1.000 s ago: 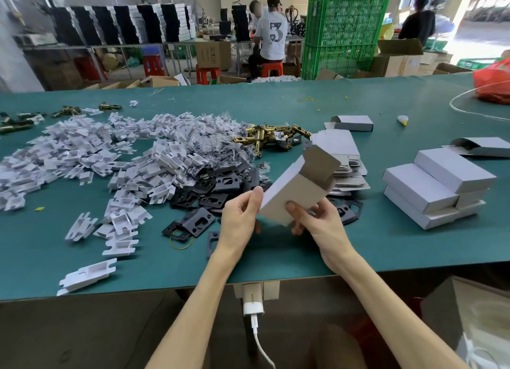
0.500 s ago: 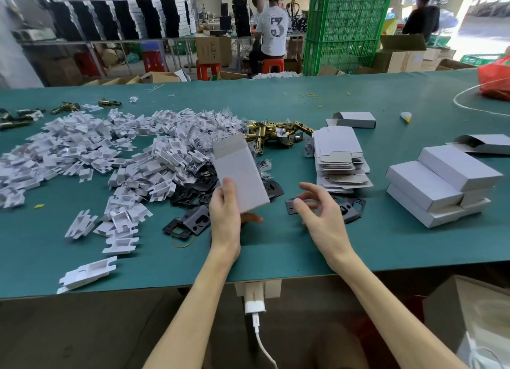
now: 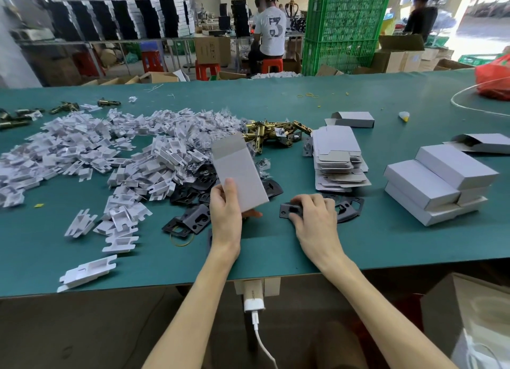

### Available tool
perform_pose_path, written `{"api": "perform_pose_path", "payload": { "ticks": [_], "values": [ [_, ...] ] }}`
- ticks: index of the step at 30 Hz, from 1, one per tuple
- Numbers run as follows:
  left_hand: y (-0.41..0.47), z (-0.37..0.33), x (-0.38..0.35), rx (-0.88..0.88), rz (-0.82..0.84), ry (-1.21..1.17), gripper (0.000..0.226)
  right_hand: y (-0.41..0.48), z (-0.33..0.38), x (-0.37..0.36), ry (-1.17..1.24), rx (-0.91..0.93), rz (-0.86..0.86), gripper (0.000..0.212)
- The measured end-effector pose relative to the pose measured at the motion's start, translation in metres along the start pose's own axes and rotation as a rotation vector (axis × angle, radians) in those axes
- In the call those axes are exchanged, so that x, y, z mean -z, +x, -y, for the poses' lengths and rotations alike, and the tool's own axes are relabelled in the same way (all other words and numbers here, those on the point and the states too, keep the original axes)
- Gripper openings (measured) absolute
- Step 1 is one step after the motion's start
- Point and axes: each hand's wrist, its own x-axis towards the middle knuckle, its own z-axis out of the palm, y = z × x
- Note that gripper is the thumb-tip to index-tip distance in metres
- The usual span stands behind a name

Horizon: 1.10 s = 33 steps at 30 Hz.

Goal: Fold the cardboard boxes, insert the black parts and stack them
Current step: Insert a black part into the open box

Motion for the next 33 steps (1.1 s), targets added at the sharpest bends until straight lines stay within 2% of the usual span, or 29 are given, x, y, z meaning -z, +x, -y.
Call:
{"api": "perform_pose_path", "payload": {
  "ticks": [5,12,16,18,21,27,30,33],
  "values": [
    [0.0007,-0.0047,-0.0009,0.020,-0.120,-0.105,0.023,0.0004,-0.0011,0.0038,0.162,-0.065,-0.002,0.046],
    [0.0025,-0.0073,0.0023,-0.010,-0.229,-0.194,0.028,0.0006,-0.0031,0.0025,0.190,-0.073,0.002,0.039],
    [0.0011,-0.0080,0.0016,-0.022,-0.212,-0.172,0.007,0.0004,-0.0030,0.0028,0.194,-0.058,0.011,0.040],
    [0.0004,-0.0081,0.0019,-0.042,-0.199,-0.156,0.004,0.0003,-0.0025,0.0024,0.178,-0.052,0.021,0.041],
    [-0.0014,-0.0080,0.0024,-0.049,-0.150,-0.109,0.019,0.0008,-0.0021,0.0045,0.241,-0.072,0.016,0.044],
    [-0.0070,-0.0071,-0.0025,-0.106,0.018,0.056,0.029,0.0015,-0.0046,0.0081,0.371,-0.108,-0.008,0.035],
    [-0.0060,-0.0064,-0.0002,-0.116,-0.077,0.006,0.029,0.0012,-0.0041,0.0063,0.336,-0.093,-0.001,0.033],
    [-0.0044,-0.0095,-0.0002,-0.117,-0.170,-0.112,0.011,-0.0006,-0.0027,0.0055,0.274,-0.082,-0.007,0.034]
  ]
}}
